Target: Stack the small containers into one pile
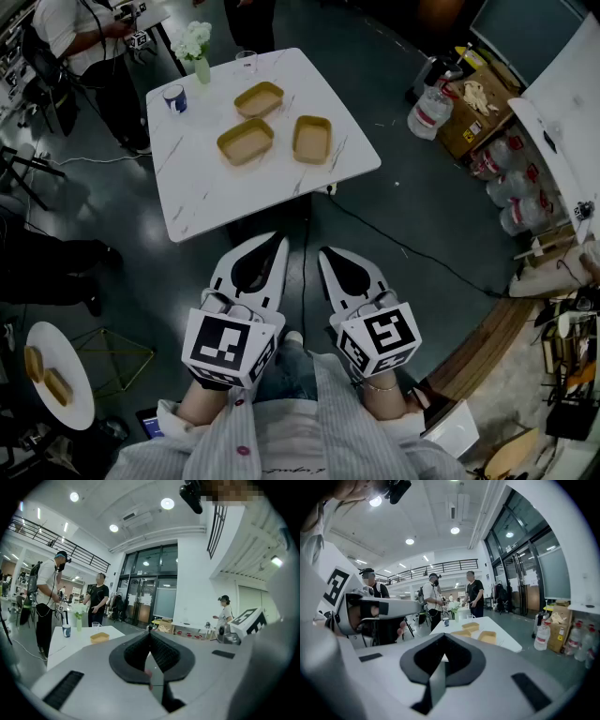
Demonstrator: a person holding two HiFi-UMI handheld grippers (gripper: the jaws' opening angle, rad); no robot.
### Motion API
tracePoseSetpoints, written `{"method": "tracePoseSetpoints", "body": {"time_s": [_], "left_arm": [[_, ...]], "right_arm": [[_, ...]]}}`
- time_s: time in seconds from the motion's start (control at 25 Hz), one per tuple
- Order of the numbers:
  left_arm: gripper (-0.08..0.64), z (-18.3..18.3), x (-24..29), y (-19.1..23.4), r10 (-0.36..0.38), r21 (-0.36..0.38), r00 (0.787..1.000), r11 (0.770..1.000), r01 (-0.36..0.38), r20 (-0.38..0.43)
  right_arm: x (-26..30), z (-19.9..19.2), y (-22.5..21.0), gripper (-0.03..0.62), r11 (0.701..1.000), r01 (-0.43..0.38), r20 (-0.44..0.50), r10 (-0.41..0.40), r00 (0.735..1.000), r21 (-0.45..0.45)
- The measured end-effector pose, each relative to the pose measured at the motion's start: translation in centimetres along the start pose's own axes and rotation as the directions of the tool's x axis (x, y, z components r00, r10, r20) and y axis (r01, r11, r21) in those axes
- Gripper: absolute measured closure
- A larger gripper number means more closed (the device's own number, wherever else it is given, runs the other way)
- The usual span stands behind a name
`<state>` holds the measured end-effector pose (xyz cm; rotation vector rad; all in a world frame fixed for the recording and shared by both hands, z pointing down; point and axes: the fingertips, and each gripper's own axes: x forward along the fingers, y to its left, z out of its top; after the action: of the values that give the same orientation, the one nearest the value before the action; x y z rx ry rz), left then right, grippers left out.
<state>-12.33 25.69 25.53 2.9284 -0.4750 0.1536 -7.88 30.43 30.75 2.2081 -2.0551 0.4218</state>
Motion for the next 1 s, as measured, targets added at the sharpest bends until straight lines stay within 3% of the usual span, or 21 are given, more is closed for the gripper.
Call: {"method": "tracePoseSetpoints", "body": {"time_s": [0.64,1.0], "left_arm": [[0.543,-0.7,-3.4,-1.7,0.083,0.01,0.996,0.996,-0.083,0.027],[0.543,-1.1,-1.7,-1.1,0.09,0.012,0.996,0.996,-0.09,0.021]], "right_arm": [[-3.2,-1.1,1.3,0.581,0.998,-0.057,0.013,0.057,0.998,-0.014],[-2.3,-1.8,-0.5,0.581,0.998,-0.057,-0.001,0.057,0.998,0.011]]}}
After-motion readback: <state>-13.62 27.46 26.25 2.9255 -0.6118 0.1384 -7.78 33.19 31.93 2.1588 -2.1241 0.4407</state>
